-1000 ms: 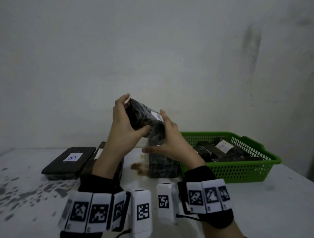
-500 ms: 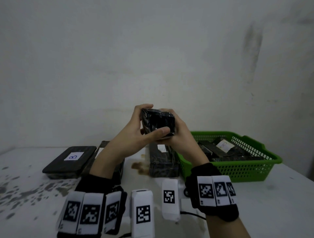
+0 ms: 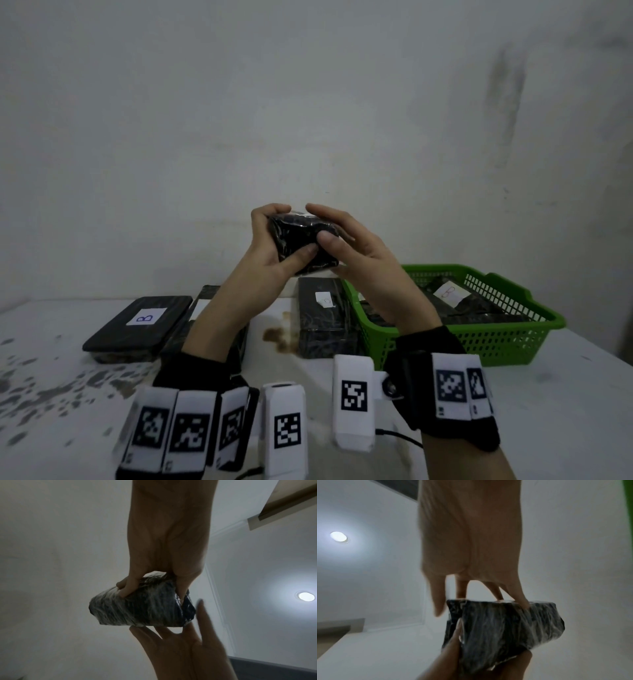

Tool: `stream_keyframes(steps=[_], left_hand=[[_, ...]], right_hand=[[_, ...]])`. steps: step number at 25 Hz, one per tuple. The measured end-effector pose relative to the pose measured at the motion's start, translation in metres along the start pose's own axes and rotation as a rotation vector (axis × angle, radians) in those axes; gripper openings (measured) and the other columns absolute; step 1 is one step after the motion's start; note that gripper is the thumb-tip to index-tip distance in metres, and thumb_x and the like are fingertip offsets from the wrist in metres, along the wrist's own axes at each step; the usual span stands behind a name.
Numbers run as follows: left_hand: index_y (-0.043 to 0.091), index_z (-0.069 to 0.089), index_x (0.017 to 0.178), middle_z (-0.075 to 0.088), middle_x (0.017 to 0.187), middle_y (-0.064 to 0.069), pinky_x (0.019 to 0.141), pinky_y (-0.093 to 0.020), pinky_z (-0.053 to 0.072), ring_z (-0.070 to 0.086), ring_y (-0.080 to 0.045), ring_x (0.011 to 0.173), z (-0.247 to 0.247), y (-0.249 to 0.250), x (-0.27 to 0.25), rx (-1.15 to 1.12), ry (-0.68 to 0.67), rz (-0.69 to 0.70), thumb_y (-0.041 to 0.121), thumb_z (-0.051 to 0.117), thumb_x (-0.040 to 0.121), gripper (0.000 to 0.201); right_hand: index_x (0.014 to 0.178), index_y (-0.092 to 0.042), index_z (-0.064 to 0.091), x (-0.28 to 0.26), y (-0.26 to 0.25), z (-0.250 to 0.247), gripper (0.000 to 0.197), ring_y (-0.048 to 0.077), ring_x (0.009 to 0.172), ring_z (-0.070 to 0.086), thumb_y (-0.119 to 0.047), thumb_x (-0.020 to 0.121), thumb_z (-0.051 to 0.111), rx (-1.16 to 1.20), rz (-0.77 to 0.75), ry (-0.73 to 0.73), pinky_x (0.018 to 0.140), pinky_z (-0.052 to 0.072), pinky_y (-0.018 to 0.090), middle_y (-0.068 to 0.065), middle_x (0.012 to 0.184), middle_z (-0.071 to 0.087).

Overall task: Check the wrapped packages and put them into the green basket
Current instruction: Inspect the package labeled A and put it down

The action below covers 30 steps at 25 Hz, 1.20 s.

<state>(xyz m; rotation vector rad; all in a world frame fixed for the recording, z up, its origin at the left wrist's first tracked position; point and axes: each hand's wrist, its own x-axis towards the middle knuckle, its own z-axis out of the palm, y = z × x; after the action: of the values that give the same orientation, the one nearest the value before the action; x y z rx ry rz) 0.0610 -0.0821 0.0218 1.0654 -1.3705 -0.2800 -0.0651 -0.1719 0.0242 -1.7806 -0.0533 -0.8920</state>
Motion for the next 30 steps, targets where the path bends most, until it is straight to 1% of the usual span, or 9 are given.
stream_keyframes(steps=[7, 10, 12, 14, 18, 21, 23, 27, 30], left_hand=[[0.036, 0.034, 0.097, 0.044, 0.106, 0.007, 0.070, -0.022, 0.048, 0.051, -0.006, 0.093, 0.002, -0.005, 0.006, -0.122, -0.033, -0.126, 0.008, 0.058, 0.079, 0.041], [0.030, 0.047, 0.098, 0.050, 0.112, 0.007, 0.078, -0.027, 0.049, 0.054, -0.013, 0.104, 0.000, 0.000, 0.003, -0.195, 0.031, -0.144, 0.037, 0.040, 0.096, 0.010], [0.019, 0.052, 0.096, 0.053, 0.120, -0.001, 0.081, -0.029, 0.050, 0.056, -0.017, 0.108, -0.003, 0.001, 0.001, -0.137, 0.057, -0.120, 0.045, 0.040, 0.091, 0.029], [0.015, 0.050, 0.087, 0.053, 0.122, -0.002, 0.080, -0.028, 0.051, 0.058, -0.019, 0.110, -0.007, 0.004, 0.000, -0.129, 0.056, -0.087, 0.014, 0.053, 0.090, 0.004], [0.022, 0.047, 0.103, 0.055, 0.112, 0.017, 0.071, -0.017, 0.053, 0.061, 0.000, 0.100, -0.005, 0.003, -0.002, -0.147, -0.094, -0.010, -0.023, 0.057, 0.073, 0.055], [0.030, 0.031, 0.129, 0.041, 0.135, 0.009, 0.093, -0.024, 0.048, 0.044, -0.008, 0.127, 0.000, -0.005, 0.001, -0.026, -0.104, -0.034, -0.019, 0.057, 0.076, 0.076], [0.029, 0.015, 0.142, 0.031, 0.146, 0.002, 0.102, -0.030, 0.042, 0.039, -0.013, 0.132, 0.004, -0.009, 0.002, 0.041, -0.089, -0.081, 0.008, 0.069, 0.075, 0.088], [0.033, 0.030, 0.129, 0.051, 0.114, 0.021, 0.084, -0.013, 0.049, 0.054, 0.007, 0.102, 0.003, -0.011, 0.003, 0.110, -0.004, 0.015, 0.018, 0.073, 0.071, 0.074], [0.042, 0.038, 0.111, 0.053, 0.114, 0.018, 0.075, -0.017, 0.052, 0.059, 0.007, 0.097, -0.008, -0.008, 0.000, 0.035, 0.030, 0.056, 0.016, 0.075, 0.062, 0.066]], right_hand=[[0.112, -0.024, 0.056, 0.003, 0.004, 0.000, 0.036, 0.019, 0.107, 0.059, 0.003, 0.092, 0.044, -0.046, -0.005, 0.010, 0.095, 0.049, 0.040, 0.002, 0.115, 0.061], [0.109, -0.023, 0.060, 0.002, 0.005, -0.001, 0.040, 0.019, 0.107, 0.059, 0.003, 0.079, 0.048, 0.007, 0.023, -0.002, 0.089, 0.051, 0.037, 0.001, 0.113, 0.063], [0.099, -0.018, 0.067, 0.003, 0.004, 0.000, 0.026, 0.018, 0.111, 0.058, -0.011, 0.075, 0.055, 0.071, 0.061, 0.038, 0.086, 0.050, 0.035, -0.003, 0.106, 0.067], [0.096, -0.010, 0.067, 0.006, 0.004, 0.002, 0.023, 0.018, 0.109, 0.059, -0.026, 0.080, 0.063, 0.076, 0.115, 0.193, 0.082, 0.050, 0.034, 0.006, 0.111, 0.066], [0.128, -0.006, 0.037, 0.011, 0.017, 0.002, 0.056, 0.022, 0.084, 0.065, -0.005, 0.081, 0.067, 0.238, 0.263, 0.389, 0.066, 0.053, 0.029, 0.018, 0.114, 0.063], [0.137, -0.004, 0.031, 0.010, 0.022, -0.002, 0.078, 0.030, 0.102, 0.063, 0.011, 0.071, 0.069, 0.251, 0.265, 0.384, 0.076, 0.055, 0.037, 0.018, 0.123, 0.058], [0.133, -0.008, 0.037, 0.009, 0.024, -0.001, 0.080, 0.031, 0.106, 0.061, 0.020, 0.065, 0.067, 0.077, 0.223, 0.358, 0.078, 0.057, 0.043, 0.015, 0.122, 0.056], [0.124, -0.021, 0.037, 0.005, 0.021, 0.015, 0.066, 0.022, 0.104, 0.058, 0.008, 0.071, 0.065, -0.294, 0.140, 0.219, 0.085, 0.053, 0.050, 0.010, 0.118, 0.055], [0.137, -0.026, 0.031, 0.000, 0.012, 0.014, 0.071, 0.014, 0.112, 0.053, -0.003, 0.079, 0.064, -0.195, 0.099, 0.080, 0.094, 0.050, 0.031, 0.003, 0.127, 0.051]])
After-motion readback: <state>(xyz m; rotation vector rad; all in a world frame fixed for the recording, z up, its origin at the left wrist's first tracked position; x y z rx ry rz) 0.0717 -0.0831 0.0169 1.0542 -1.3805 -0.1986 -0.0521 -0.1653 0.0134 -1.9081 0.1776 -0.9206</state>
